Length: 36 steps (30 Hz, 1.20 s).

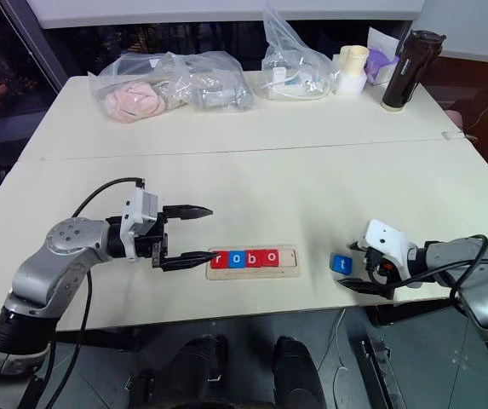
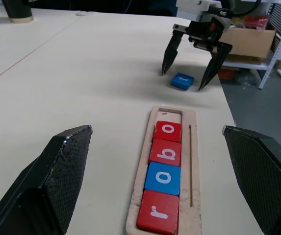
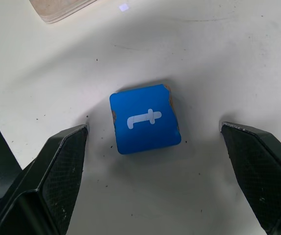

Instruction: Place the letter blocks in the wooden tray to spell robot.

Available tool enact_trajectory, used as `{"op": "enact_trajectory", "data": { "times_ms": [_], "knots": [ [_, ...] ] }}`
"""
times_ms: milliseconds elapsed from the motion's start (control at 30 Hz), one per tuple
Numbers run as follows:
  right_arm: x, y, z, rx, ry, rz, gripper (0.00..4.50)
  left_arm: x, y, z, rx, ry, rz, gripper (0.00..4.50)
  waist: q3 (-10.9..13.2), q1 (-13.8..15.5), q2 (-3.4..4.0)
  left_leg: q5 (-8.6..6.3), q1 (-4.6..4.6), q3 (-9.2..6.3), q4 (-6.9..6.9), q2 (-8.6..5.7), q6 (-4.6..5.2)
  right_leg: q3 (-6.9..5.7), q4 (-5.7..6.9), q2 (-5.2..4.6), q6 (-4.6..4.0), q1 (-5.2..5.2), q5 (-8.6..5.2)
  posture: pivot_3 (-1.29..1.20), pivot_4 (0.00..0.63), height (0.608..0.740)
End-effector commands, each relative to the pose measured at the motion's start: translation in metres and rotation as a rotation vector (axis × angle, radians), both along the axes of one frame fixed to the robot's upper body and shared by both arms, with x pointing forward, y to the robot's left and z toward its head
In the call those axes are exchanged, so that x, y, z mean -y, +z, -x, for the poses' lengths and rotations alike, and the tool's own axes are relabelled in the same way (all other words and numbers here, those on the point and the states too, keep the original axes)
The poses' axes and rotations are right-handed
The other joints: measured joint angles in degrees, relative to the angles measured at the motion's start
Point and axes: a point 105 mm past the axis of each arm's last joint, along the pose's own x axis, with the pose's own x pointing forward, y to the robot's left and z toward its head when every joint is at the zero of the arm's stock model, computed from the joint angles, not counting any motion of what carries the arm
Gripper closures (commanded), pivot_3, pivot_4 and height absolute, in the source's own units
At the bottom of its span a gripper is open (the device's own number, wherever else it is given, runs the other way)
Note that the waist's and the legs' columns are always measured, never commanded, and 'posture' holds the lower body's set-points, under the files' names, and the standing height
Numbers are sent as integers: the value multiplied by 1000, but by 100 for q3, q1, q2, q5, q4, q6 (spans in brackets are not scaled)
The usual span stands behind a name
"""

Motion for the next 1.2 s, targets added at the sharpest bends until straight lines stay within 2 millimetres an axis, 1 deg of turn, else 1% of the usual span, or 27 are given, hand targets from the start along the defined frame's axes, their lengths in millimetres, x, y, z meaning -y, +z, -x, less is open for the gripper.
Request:
{"op": "enact_trajectory", "data": {
  "times_ms": [33,100,233,267,367,500,600,667,833,1067,1200],
  "knots": [
    [-4,3,-1,18,10,-11,313,1,10,3,43,-13,7,0,0,0,0,0,0,0,2,0,0,0,0,-1,0,1,0,0,150,738],
    [-5,2,-2,20,12,-11,859,1,10,3,43,-14,7,0,0,1,0,0,0,0,4,0,0,0,2,-2,0,1,0,0,150,738],
    [-11,8,-5,47,26,-18,2955,1,10,3,44,-14,5,0,0,1,0,0,0,0,7,0,0,1,4,-2,0,2,1,0,150,738],
    [-14,13,-6,65,44,-10,3349,1,10,3,43,-15,5,0,0,1,0,0,0,0,8,0,0,1,5,-2,0,1,1,0,150,738],
    [-32,26,-9,104,108,-18,3356,0,11,2,42,-16,3,0,0,-14,2,-1,0,1,14,0,1,2,13,-2,0,0,1,0,150,738],
    [-66,38,-5,144,269,-7,3356,1,11,3,42,-19,3,0,0,-3,2,-1,0,-2,22,2,1,2,25,-2,0,-2,1,0,150,738],
    [-84,39,-5,149,333,-12,3356,1,11,3,42,-23,4,0,0,9,1,-1,0,-3,23,2,0,2,25,-5,1,-2,1,0,150,738],
    [-91,38,-6,145,361,-8,3356,2,11,3,42,-25,4,0,0,8,1,-1,-2,-2,26,1,0,2,23,-8,0,-2,1,0,150,738],
    [-94,28,-7,138,418,46,3356,2,11,4,43,-17,9,0,0,1,1,-2,-4,-1,26,-1,2,2,21,-11,0,-2,1,0,150,738],
    [-98,25,-11,137,437,49,3356,1,10,7,40,-7,9,0,0,-1,1,-2,-4,-2,27,1,2,2,26,-10,-1,-4,2,0,150,738],
    [-97,23,-15,138,435,55,3356,2,10,7,41,-6,10,0,0,6,1,-2,-4,-2,27,0,2,2,26,-7,-1,-4,2,0,150,738]
  ]
}}
